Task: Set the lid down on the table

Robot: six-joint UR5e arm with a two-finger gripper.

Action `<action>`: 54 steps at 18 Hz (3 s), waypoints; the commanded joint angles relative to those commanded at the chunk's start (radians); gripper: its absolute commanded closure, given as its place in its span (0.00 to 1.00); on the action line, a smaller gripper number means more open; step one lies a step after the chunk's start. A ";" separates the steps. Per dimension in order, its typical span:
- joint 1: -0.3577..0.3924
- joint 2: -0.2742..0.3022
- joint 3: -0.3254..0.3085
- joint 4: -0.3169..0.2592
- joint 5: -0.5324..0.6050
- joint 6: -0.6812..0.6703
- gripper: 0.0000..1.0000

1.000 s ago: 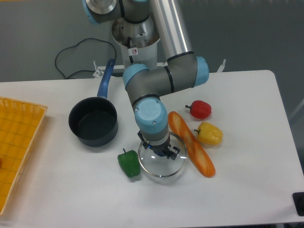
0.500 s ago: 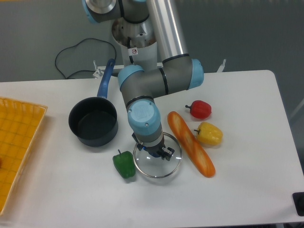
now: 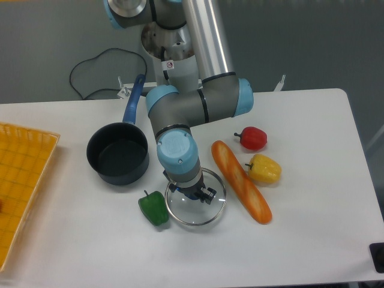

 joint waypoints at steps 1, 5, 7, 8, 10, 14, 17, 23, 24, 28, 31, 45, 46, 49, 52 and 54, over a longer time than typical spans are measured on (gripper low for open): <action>0.000 0.000 0.002 0.000 0.000 0.002 0.42; 0.005 0.002 -0.002 0.000 0.000 0.026 0.42; 0.005 0.002 -0.002 0.000 0.000 0.026 0.42; 0.005 0.002 -0.003 0.000 0.000 0.026 0.42; 0.005 0.000 -0.003 0.000 0.000 0.028 0.42; 0.003 0.000 -0.008 0.000 0.008 0.028 0.42; 0.000 -0.003 -0.011 0.002 0.032 0.026 0.41; -0.003 -0.009 -0.011 0.002 0.031 0.022 0.41; -0.003 -0.009 -0.011 0.002 0.031 0.020 0.41; -0.009 -0.012 -0.011 0.002 0.031 0.017 0.40; -0.011 -0.012 -0.011 0.002 0.031 0.017 0.39; -0.023 -0.020 -0.017 0.008 0.034 0.017 0.37; -0.023 -0.021 -0.017 0.008 0.034 0.015 0.36; -0.023 -0.023 -0.017 0.009 0.034 0.017 0.29; -0.023 -0.023 -0.017 0.008 0.035 0.017 0.28; -0.023 -0.023 -0.017 0.008 0.035 0.018 0.22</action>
